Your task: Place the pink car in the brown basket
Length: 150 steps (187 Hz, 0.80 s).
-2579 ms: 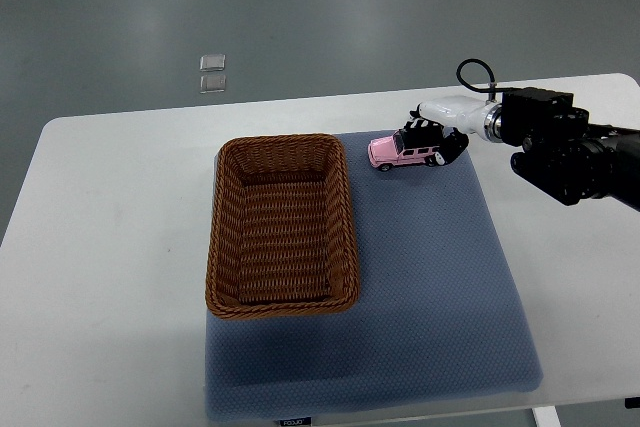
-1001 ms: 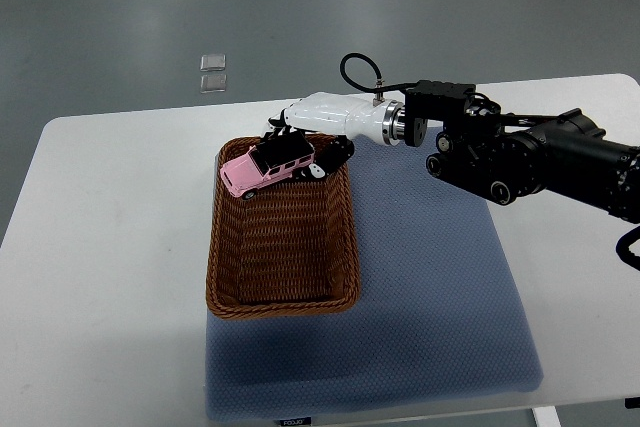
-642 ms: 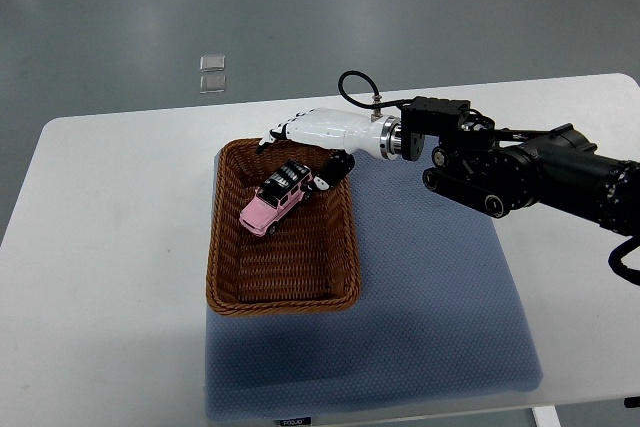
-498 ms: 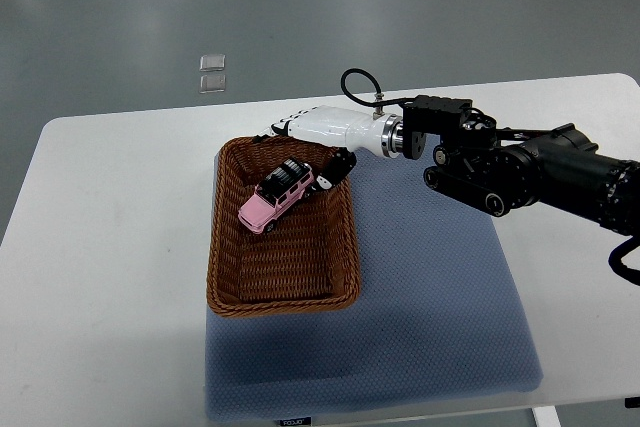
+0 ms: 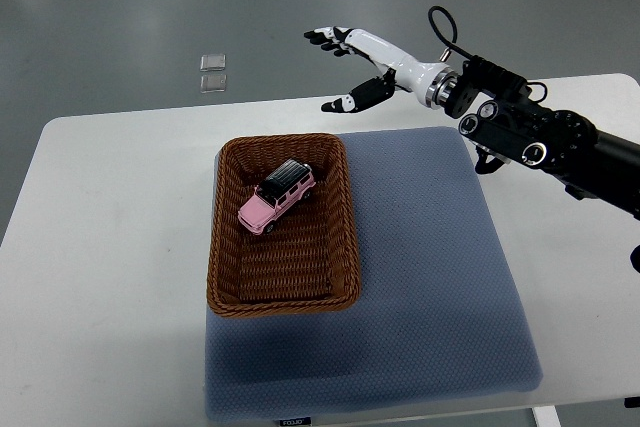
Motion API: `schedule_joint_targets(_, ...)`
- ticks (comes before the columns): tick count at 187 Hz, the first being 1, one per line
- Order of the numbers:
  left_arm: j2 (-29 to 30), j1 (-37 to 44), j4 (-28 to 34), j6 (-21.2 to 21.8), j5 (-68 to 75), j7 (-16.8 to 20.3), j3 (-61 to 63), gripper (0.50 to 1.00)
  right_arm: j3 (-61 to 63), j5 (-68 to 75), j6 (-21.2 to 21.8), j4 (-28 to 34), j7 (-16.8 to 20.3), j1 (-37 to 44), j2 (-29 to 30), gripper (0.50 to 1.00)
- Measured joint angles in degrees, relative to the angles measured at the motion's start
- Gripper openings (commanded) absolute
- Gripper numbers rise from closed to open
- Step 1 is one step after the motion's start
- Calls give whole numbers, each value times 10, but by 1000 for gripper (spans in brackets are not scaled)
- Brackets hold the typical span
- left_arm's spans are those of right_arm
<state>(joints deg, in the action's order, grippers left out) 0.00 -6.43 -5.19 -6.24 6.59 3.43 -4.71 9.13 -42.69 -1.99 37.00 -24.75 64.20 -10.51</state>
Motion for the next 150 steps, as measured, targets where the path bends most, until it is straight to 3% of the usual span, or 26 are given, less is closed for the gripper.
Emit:
schedule_joint_targets(64,0,0,-1,-1,1,0,3,1000,124,232,4,0,97,-86,-43,897)
schedule_joint_targets(150,0,7,-2,-10,1,-5,4,1000,285,332,5,0,110,-206,-53,913)
